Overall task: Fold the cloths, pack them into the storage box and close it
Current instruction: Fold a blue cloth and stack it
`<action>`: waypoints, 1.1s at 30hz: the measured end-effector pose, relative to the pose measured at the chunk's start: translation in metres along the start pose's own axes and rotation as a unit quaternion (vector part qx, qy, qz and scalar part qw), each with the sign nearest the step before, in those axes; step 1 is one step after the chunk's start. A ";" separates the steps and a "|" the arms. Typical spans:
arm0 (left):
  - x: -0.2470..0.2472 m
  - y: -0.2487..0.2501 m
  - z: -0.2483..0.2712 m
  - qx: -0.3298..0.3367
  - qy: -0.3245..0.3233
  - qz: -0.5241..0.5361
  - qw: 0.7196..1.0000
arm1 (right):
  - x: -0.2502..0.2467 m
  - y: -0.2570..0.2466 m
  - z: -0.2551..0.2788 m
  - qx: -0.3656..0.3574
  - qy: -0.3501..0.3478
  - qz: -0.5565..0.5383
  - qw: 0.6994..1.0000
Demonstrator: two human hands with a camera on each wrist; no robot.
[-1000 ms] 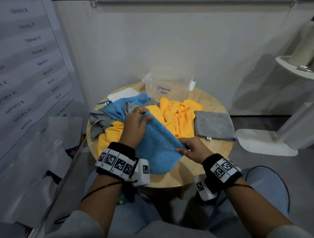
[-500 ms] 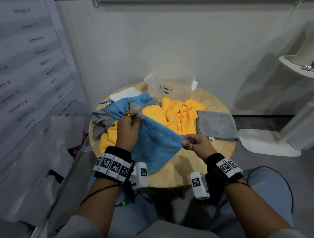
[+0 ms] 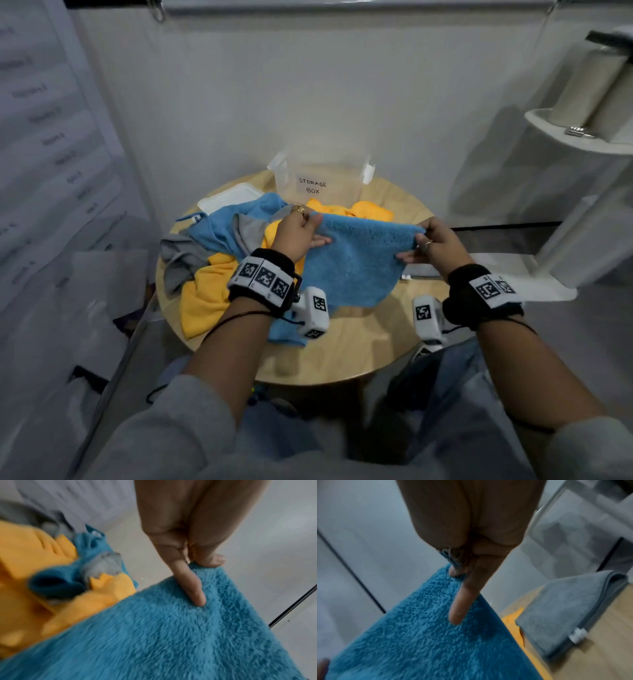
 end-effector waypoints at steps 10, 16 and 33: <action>0.077 -0.060 0.018 -0.015 -0.068 -0.077 0.995 | -0.075 0.061 0.041 0.070 0.116 0.143 0.980; 0.108 -0.174 0.056 -0.184 -0.136 -0.265 0.937 | -0.047 0.178 0.074 0.282 -0.003 0.314 0.907; 0.233 -0.154 -0.001 -0.003 -0.312 -0.623 0.717 | -0.035 0.194 -0.020 0.210 -0.176 0.543 0.794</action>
Point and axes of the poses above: each hand's wrist, its own z-axis away from the middle knuckle, its own x-axis out of the palm, y = z × x, the point moved 9 cm from there along -z, towards the middle knuckle, and after that the axes turned 1 degree about -y, right-handed, at the moved point
